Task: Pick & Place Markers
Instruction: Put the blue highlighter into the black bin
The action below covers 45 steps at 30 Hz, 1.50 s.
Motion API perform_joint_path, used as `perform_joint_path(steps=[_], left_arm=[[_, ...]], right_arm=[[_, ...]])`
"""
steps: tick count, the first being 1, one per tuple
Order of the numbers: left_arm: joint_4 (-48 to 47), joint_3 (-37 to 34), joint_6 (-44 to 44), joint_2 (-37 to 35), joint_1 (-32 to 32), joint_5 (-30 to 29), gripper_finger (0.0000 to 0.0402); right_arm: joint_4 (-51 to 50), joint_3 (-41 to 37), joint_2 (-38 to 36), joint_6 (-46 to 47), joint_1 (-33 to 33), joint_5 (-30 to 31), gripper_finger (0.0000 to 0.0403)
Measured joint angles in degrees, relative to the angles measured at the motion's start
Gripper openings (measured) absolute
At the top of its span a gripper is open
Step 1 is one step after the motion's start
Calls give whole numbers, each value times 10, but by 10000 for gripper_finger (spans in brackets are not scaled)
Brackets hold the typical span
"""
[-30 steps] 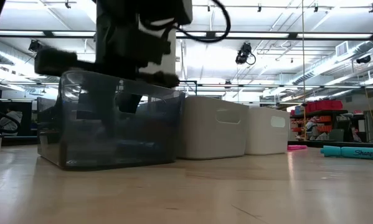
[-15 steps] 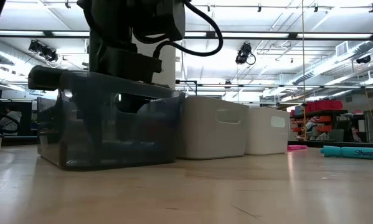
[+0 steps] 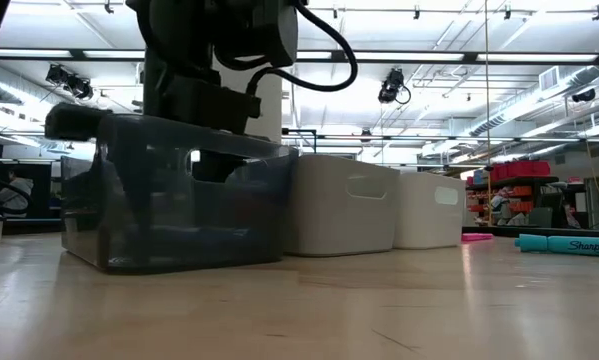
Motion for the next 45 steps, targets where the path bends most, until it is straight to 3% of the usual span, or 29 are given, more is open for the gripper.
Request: perform_joint_path(steps=[12,20,26,36,45], left_arm=[[-80,83,-49,-37,2,36,235],[-45,84,-178,-136,23,80,236],[36,83,-276,-203,49,96,236],[182,64,-347,-296,61,12,236],[273,64,-383,-330,57,-53,236]], right_arm=[[-2,0,0,-5,0,0,221],[-7,0,0,-6,0,0,221],[-26,0,-1,-7,0,0,221],[-40,0,-2,5,0,0,221],[-44,0,-2,5,0,0,221]])
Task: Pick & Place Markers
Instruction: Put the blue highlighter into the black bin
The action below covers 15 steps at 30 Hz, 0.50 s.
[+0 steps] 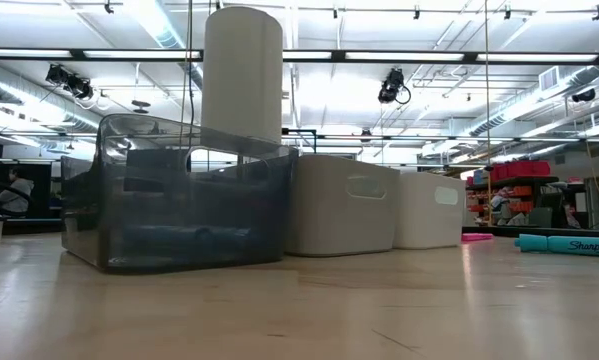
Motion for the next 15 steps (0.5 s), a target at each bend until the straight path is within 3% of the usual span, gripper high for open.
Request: perform_joint_path(steps=[11,15], left_arm=[[122,0,-32,-10,-1,-90,236],[175,0,-22,-15,-4,-95,236]], right_arm=[[-8,0,0,14,0,0,221],[-17,0,0,15,0,0,221]])
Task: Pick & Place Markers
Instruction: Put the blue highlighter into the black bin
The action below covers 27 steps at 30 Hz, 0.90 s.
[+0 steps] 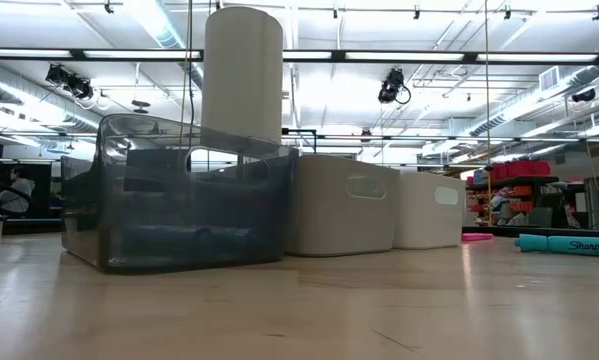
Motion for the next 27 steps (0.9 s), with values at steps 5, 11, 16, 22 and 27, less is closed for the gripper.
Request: perform_joint_path(steps=[5,11,16,22,27], left_arm=[[29,0,9,-6,0,2,236],[25,0,9,-6,0,5,236],[22,0,-5,-6,0,31,236],[14,0,-7,-6,0,37,236],[13,0,-7,-6,0,37,236]], right_arm=[[0,0,0,0,0,0,221],[-18,0,0,24,0,0,221],[-78,0,0,60,0,0,221],[-197,0,0,107,0,0,221],[-303,0,0,146,0,0,221]])
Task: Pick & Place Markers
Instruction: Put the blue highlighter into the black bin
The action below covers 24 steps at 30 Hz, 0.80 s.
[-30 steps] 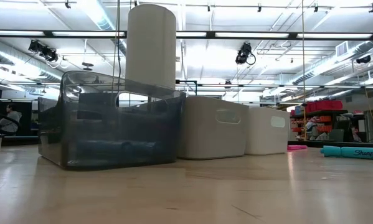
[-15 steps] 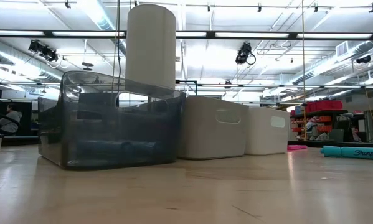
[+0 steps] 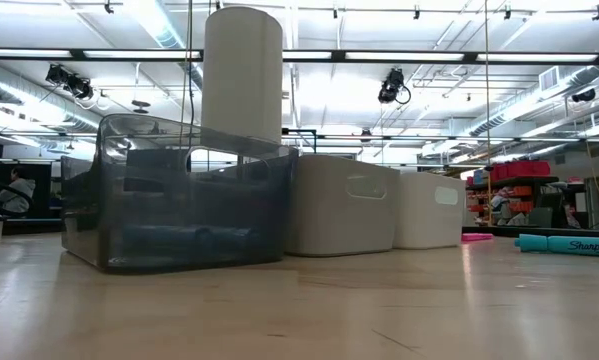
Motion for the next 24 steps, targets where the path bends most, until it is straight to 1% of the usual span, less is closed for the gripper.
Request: perform_joint_path(steps=[5,13,17,24], left_arm=[[0,0,-2,0,0,0,236],[0,0,-14,0,0,2,236],[0,0,-14,0,0,2,236],[-2,0,-14,0,0,4,236]], right_arm=[[-104,0,0,25,1,0,221],[-230,0,-2,58,4,-1,221],[-225,0,-25,73,4,-7,221],[-227,-2,-61,138,4,5,221]])
